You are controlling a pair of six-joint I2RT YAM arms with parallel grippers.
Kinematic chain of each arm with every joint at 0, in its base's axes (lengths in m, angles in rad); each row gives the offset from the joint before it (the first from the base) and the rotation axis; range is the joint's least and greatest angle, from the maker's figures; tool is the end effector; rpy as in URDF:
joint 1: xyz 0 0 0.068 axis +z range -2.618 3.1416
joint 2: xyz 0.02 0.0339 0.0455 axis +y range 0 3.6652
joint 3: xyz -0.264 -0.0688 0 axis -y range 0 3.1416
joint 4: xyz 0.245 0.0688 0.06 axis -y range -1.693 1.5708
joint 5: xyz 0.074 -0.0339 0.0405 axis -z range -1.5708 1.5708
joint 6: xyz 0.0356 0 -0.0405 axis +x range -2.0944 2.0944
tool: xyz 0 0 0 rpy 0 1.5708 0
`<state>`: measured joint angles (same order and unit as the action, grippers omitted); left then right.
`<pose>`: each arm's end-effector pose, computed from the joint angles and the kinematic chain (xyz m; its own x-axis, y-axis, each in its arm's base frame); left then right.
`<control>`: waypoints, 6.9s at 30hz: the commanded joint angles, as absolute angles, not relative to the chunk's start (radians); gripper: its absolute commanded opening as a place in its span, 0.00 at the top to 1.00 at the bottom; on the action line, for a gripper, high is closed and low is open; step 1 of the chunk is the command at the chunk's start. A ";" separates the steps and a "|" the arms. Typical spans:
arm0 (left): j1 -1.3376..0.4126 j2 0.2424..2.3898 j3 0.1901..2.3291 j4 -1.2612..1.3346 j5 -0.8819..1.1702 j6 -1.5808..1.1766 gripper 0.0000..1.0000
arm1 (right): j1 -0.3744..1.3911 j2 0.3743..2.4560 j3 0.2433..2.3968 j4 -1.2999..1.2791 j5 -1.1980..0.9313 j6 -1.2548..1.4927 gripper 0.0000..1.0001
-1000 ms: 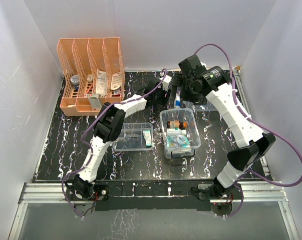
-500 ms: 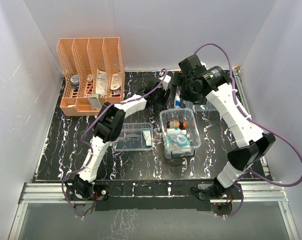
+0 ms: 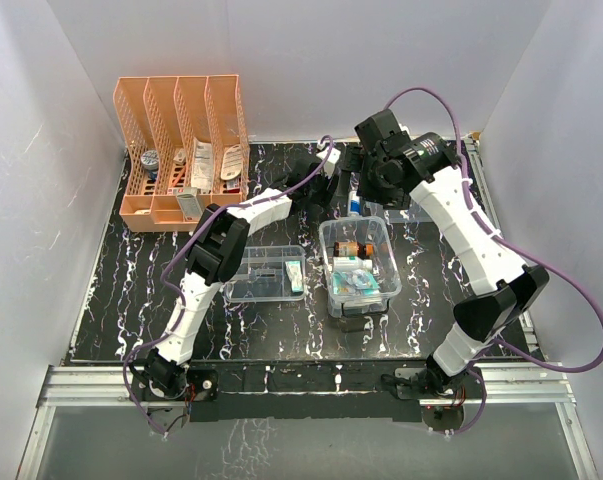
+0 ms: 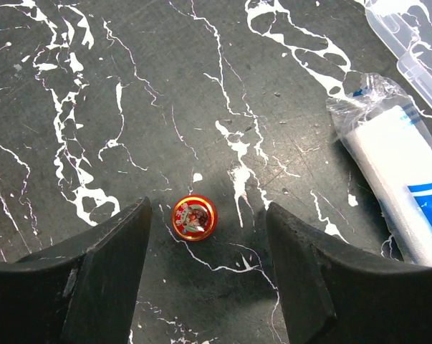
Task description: Organize the medicine kit
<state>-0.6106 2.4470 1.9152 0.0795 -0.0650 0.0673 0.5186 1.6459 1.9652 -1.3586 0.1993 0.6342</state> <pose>0.4625 -0.3209 0.1621 -0.3220 0.3072 -0.8955 0.5472 0.8323 0.0888 0.2717 0.1469 0.4168 -0.8394 0.1897 -0.5094 0.1225 0.9790 0.1628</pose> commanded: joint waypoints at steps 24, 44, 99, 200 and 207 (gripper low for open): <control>-0.572 2.482 1.977 0.019 -0.053 0.003 0.47 | 0.528 1.664 1.990 -1.325 0.195 0.638 0.02; -0.572 2.473 1.947 0.011 -0.029 -0.009 0.74 | 0.534 1.650 1.964 -1.310 0.193 0.642 0.02; -0.561 1.689 1.292 -0.199 0.046 -0.063 0.89 | 0.535 1.618 1.822 -1.178 0.176 0.621 0.02; -0.585 1.968 1.651 -0.161 -0.065 -0.068 0.40 | 0.532 1.606 1.807 -1.164 0.221 0.612 0.02; -0.574 2.212 1.988 -0.224 0.047 -0.161 0.29 | 0.528 1.616 1.833 -1.183 0.246 0.616 0.02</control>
<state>-0.5686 2.1170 1.8297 -0.1516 -0.0368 -0.0814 0.5301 1.6131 1.7714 -1.1988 0.2024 0.6228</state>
